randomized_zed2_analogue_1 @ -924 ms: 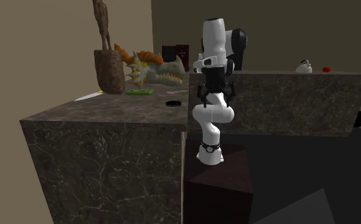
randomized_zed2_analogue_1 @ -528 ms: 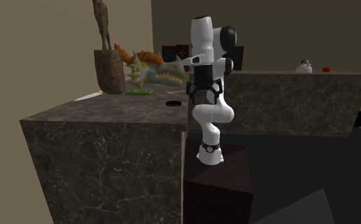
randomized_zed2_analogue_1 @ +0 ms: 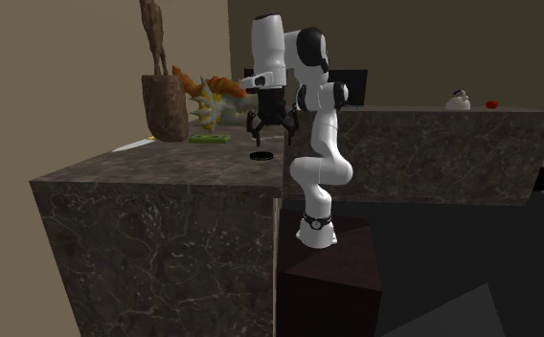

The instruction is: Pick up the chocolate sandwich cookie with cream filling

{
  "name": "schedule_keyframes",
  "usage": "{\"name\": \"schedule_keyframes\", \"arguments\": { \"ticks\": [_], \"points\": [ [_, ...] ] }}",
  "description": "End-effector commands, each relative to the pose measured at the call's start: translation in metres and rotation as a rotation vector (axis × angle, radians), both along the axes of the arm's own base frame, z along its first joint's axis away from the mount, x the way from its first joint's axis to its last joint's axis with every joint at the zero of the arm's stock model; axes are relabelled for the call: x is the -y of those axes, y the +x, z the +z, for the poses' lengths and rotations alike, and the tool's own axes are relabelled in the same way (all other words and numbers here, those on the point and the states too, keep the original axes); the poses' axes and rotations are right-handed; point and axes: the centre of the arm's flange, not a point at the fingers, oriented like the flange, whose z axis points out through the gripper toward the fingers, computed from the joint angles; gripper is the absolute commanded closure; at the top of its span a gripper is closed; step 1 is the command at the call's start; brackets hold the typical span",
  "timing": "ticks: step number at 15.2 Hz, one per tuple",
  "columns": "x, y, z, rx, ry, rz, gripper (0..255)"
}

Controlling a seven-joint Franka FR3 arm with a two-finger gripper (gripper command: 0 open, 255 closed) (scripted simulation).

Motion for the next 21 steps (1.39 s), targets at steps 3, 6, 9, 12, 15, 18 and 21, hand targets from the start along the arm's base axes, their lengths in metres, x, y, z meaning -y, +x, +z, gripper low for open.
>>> {"name": "schedule_keyframes", "arguments": {
  "ticks": [3,6,9,12,15,18,21],
  "points": [
    [0.039,0.008,0.007,-0.021,-0.015,0.058,0],
    [0.039,0.008,-0.009,-0.021,-0.015,0.058,0],
    [0.039,0.008,-0.025,-0.021,-0.015,0.058,0],
    [0.039,0.008,-0.033,-0.021,-0.015,0.058,0],
    [0.038,0.008,-0.033,-0.021,-0.014,0.058,255],
    [0.039,0.008,-0.033,-0.021,-0.015,0.058,255],
    [0.039,0.007,-0.033,-0.021,-0.014,0.058,255]
  ]
}}
